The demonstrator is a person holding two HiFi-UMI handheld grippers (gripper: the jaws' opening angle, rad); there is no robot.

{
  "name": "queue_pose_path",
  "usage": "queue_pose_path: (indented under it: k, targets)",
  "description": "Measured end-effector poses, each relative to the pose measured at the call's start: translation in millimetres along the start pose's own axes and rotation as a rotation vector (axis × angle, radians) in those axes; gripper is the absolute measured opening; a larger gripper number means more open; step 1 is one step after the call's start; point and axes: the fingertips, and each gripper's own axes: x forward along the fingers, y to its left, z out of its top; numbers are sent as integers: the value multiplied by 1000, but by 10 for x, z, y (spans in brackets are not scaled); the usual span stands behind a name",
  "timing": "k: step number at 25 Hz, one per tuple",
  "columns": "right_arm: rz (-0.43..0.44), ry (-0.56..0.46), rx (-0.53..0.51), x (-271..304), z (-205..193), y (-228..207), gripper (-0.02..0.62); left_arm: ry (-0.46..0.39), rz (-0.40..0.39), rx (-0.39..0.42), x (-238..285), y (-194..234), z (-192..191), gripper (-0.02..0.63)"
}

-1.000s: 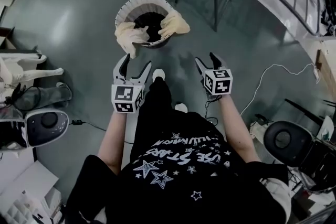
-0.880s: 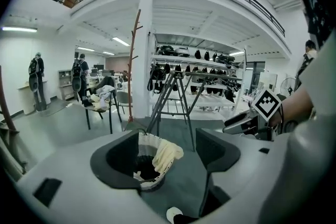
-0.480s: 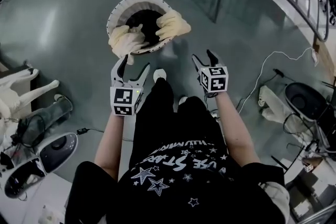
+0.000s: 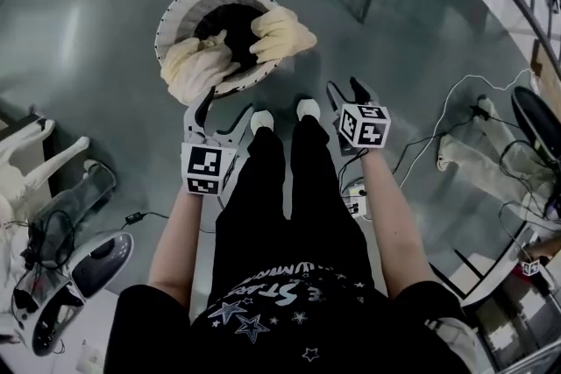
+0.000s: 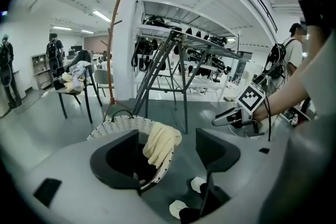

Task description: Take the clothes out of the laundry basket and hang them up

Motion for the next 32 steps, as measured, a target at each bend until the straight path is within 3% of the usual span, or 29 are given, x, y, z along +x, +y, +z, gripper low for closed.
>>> queue_pose_path:
  k: [10, 19, 25, 32]
  targets:
    - [64, 18, 28, 821, -88, -514, 255, 30, 21, 20, 876, -61, -207, 341]
    - [142, 66, -32, 1278, -88, -677, 245, 32, 59, 20, 1495, 20, -151, 341]
    - [188, 123, -188, 1769, -133, -696, 245, 56, 84, -26, 1656, 77, -397, 341]
    - [229, 226, -412, 2334, -478, -643, 245, 64, 101, -47, 1764, 213, -678, 341]
